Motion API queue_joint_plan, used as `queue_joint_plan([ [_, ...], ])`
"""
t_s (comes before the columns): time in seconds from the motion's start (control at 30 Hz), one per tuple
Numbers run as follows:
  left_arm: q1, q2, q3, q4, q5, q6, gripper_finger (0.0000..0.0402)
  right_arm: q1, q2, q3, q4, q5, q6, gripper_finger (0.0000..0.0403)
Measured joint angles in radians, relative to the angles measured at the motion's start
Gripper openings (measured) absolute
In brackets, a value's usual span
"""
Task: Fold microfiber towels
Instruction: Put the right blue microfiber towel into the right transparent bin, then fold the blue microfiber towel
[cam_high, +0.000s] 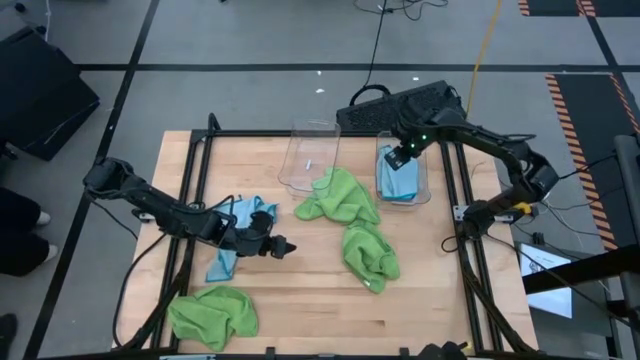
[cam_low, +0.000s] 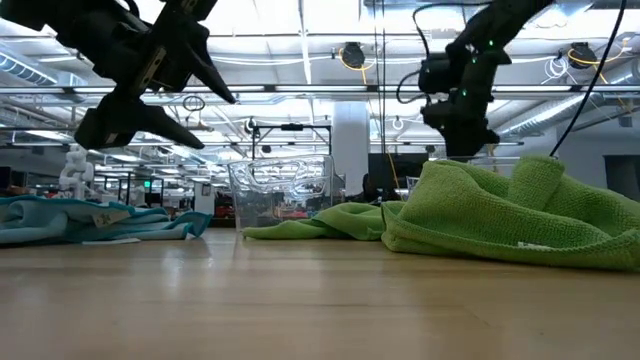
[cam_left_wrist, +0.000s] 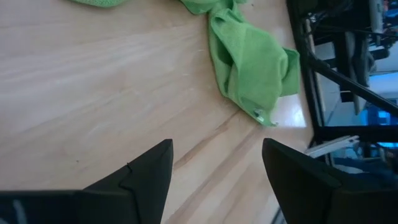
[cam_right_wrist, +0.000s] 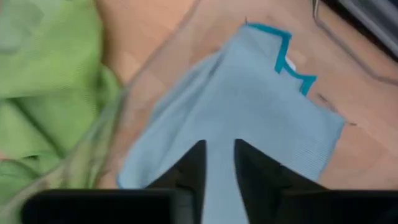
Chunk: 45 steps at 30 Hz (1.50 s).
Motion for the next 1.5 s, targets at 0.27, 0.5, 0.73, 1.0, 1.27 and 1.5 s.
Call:
queue_joint_plan([
  [0.27,0.000,0.000,0.000,0.036,0.018,-0.024,0.0248,-0.034,0.087,-0.034,0.085,0.072,-0.017,0.0011],
  [0.5,0.000,0.000,0.000,0.038,0.018,-0.038,0.0248,-0.046,0.219,-0.033,0.128,0.077,-0.041,0.0001],
  [0.73,-0.005,0.000,0.000,0.046,0.018,-0.039,0.0248,-0.046,0.207,-0.016,0.085,0.068,-0.048,0.0002],
  [1.0,0.001,0.000,0.000,0.037,0.019,0.002,0.0248,-0.046,-0.018,-0.001,0.076,0.067,0.030,0.0001],
  [1.27,0.059,-0.047,0.001,-0.135,0.138,0.006,0.0248,0.033,-0.244,-0.001,0.074,0.066,0.174,0.0000],
  [1.5,0.152,-0.198,0.002,-0.331,0.180,0.113,0.0248,0.168,-0.353,-0.001,0.123,0.067,0.338,0.0000],
])
